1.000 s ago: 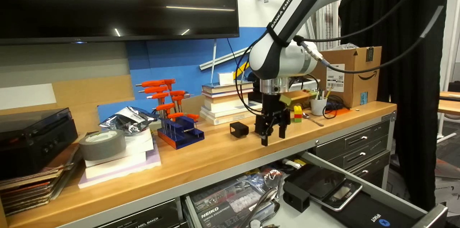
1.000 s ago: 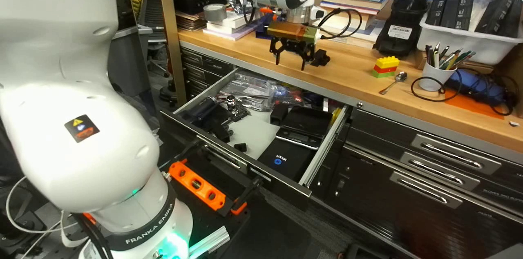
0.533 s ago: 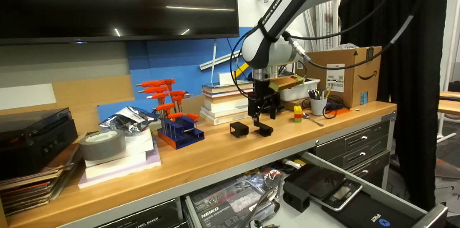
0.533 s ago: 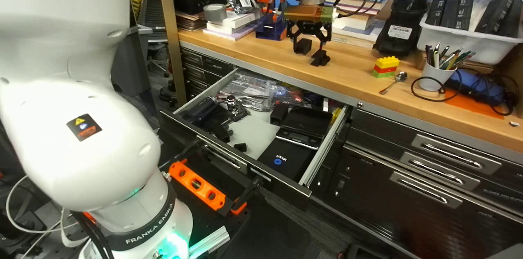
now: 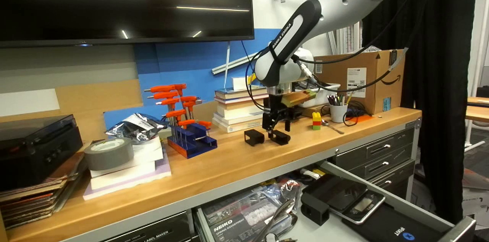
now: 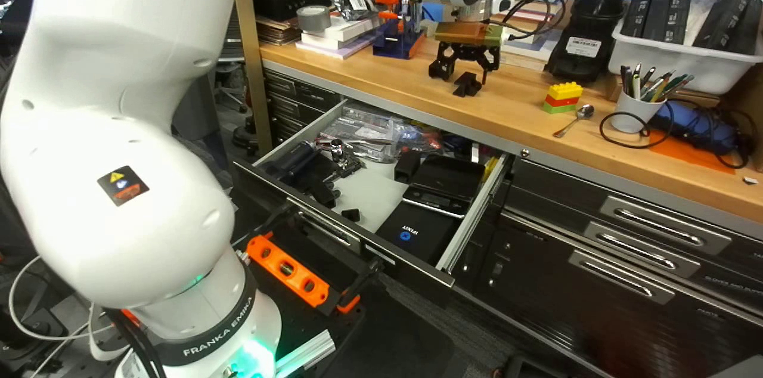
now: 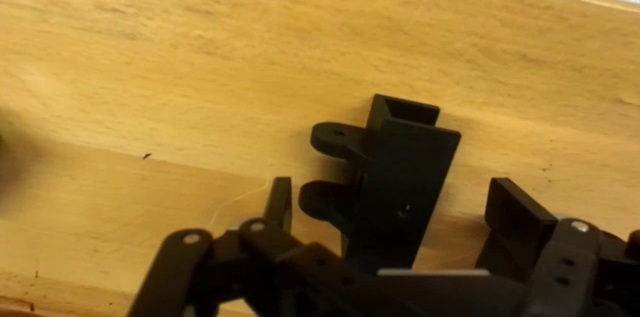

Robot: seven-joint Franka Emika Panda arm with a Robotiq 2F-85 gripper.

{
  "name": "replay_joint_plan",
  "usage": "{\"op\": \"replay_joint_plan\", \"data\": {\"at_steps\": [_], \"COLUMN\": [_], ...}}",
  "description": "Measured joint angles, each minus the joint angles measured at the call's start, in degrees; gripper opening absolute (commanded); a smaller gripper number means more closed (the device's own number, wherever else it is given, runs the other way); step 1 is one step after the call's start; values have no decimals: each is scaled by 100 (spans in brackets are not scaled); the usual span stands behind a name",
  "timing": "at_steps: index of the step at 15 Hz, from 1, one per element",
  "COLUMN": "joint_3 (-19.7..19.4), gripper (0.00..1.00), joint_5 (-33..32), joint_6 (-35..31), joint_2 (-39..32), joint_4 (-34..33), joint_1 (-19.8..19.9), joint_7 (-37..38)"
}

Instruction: Put the black objects inside the drawer then close the drawer.

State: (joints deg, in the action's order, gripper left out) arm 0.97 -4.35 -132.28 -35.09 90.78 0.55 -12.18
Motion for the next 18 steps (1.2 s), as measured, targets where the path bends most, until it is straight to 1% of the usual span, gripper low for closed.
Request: {"op": "replay_joint_plan", "data": {"at_steps": [4,9,10,11,15,16,18], "joint_3": [-33,-33,-33,-33,-31,-31,-30], "gripper": [100,100,75,74,42,36,20], "joint_5": [0,0,0,0,0,0,0], "joint_6": [183,718,802,868,1037,1064,1135], "joint_2": [-337,-552,-578,-598,-661,-675,-680], "joint_4": [-413,-795,-850,-899,-1042,-1071,-1113], "joint_1": [-1,-12,-17,-22,-40,-42,-47], "joint_7": [61,212,235,250,285,292,304]}}
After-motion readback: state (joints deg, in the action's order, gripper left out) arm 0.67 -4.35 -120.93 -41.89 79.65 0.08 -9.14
